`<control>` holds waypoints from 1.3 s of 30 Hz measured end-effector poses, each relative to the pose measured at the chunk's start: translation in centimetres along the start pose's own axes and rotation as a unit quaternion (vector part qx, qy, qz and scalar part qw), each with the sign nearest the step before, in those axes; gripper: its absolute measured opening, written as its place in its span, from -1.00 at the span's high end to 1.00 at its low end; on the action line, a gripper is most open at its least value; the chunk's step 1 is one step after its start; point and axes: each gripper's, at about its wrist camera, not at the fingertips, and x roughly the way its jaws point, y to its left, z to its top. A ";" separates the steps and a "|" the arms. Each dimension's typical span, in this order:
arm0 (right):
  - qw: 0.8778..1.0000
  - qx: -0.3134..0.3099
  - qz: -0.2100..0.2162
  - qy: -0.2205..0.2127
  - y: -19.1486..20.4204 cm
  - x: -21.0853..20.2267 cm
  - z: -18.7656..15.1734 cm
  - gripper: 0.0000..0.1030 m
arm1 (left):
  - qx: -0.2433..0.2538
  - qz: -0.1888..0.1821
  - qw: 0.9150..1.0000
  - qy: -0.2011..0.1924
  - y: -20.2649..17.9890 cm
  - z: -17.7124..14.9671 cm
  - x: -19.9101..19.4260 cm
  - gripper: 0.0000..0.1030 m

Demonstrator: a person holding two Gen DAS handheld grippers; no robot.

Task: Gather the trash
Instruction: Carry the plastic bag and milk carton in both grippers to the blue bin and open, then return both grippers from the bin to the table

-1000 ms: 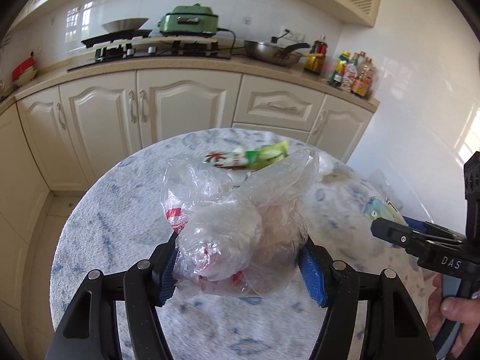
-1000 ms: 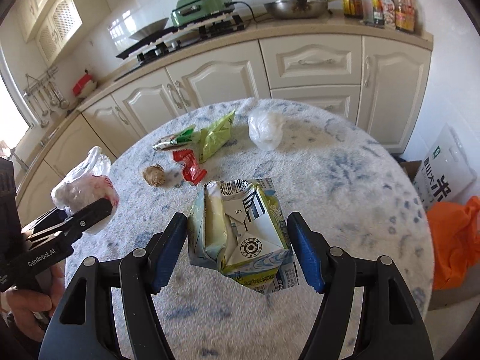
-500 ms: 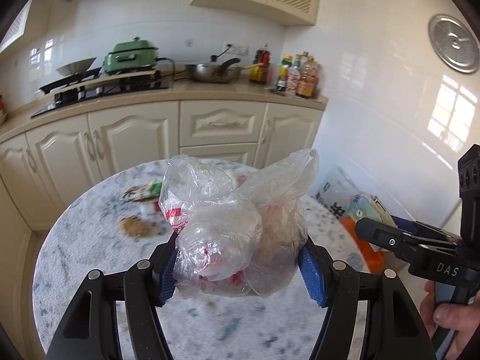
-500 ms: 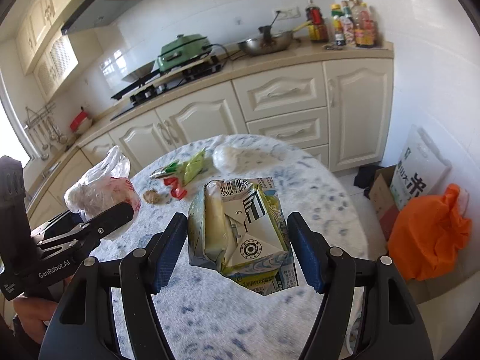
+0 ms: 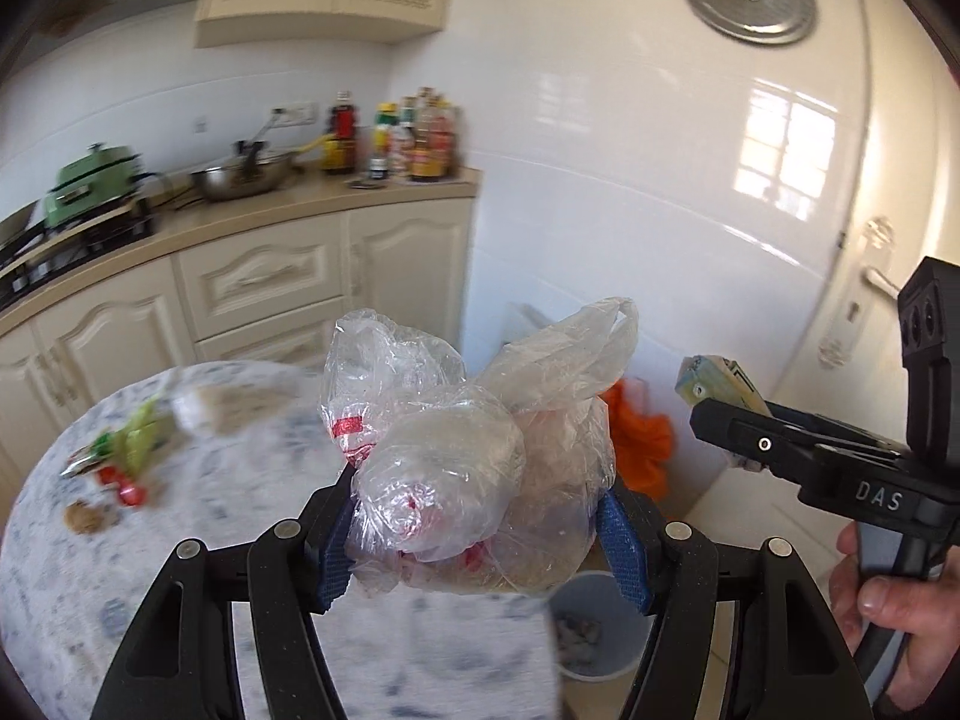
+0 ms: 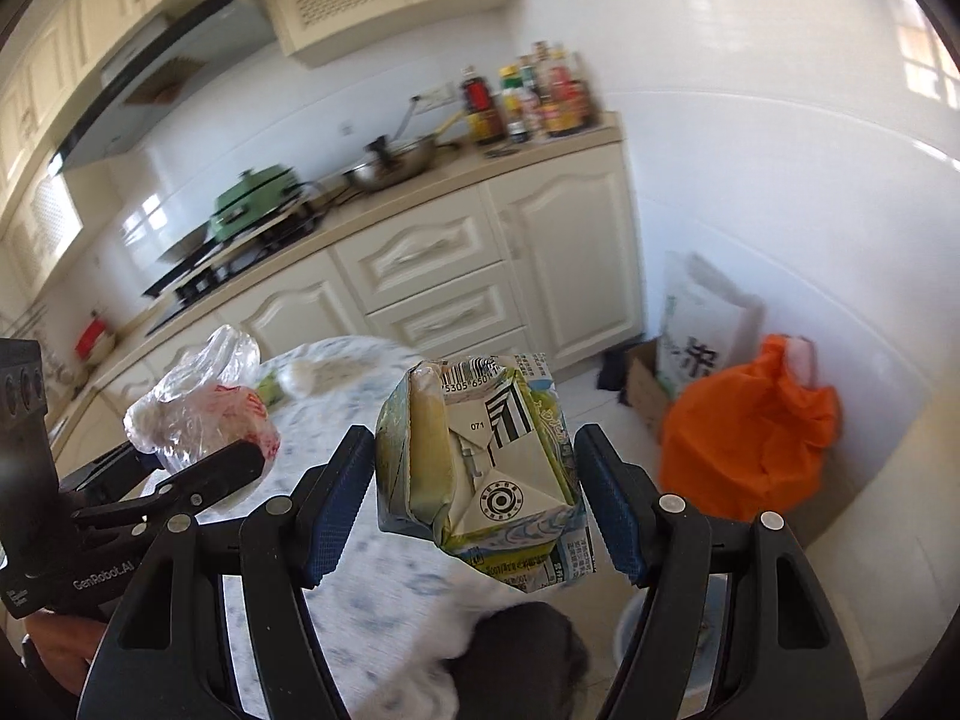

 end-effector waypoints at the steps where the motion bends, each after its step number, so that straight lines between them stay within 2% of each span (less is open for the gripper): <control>1: 1.000 0.009 -0.011 -0.002 -1.2 -0.6 -0.1 -0.36 | 0.005 -0.010 1.000 0.004 -0.9 0.0 0.6 -0.24; 5: 0.997 0.050 -0.057 -0.007 -6.7 -2.6 -1.3 -0.36 | 0.030 -0.052 0.998 0.028 -5.0 0.2 3.9 -0.24; 10: 0.989 0.107 -0.102 0.012 -13.1 -3.2 -4.0 -0.36 | 0.059 -0.095 0.991 0.078 -9.4 -0.3 8.8 -0.24; 14: 0.981 0.153 -0.115 0.038 -17.3 -1.8 -6.5 -0.36 | 0.075 -0.113 0.983 0.126 -12.6 -1.1 13.0 -0.24; 19: 0.972 0.192 -0.117 0.063 -20.5 -0.1 -8.9 -0.36 | 0.083 -0.131 0.972 0.176 -15.7 -1.9 17.7 -0.24; 26: 0.961 0.235 -0.113 0.096 -23.9 2.7 -11.2 -0.42 | 0.100 -0.125 0.959 0.234 -18.8 -1.6 24.9 -0.31; 27: 0.958 0.242 -0.117 0.101 -24.4 3.0 -11.6 -0.56 | 0.101 -0.123 0.957 0.241 -19.6 -1.8 25.8 -0.33; 29: 0.953 0.255 -0.121 0.111 -25.1 3.8 -12.1 -0.69 | 0.103 -0.111 0.954 0.257 -19.9 -1.2 27.8 -0.45; 31: 0.950 0.260 -0.126 0.116 -25.3 3.9 -12.5 -0.72 | 0.103 -0.106 0.952 0.266 -20.2 -1.2 28.6 -0.52; 35: 0.948 0.265 -0.136 0.115 -25.6 3.7 -12.9 -0.87 | 0.120 -0.095 0.955 0.256 -20.9 -0.9 28.5 -0.88; 39: 0.947 0.267 -0.144 0.109 -25.5 3.3 -12.6 -0.94 | 0.126 -0.087 0.957 0.245 -21.2 -0.8 28.1 -0.92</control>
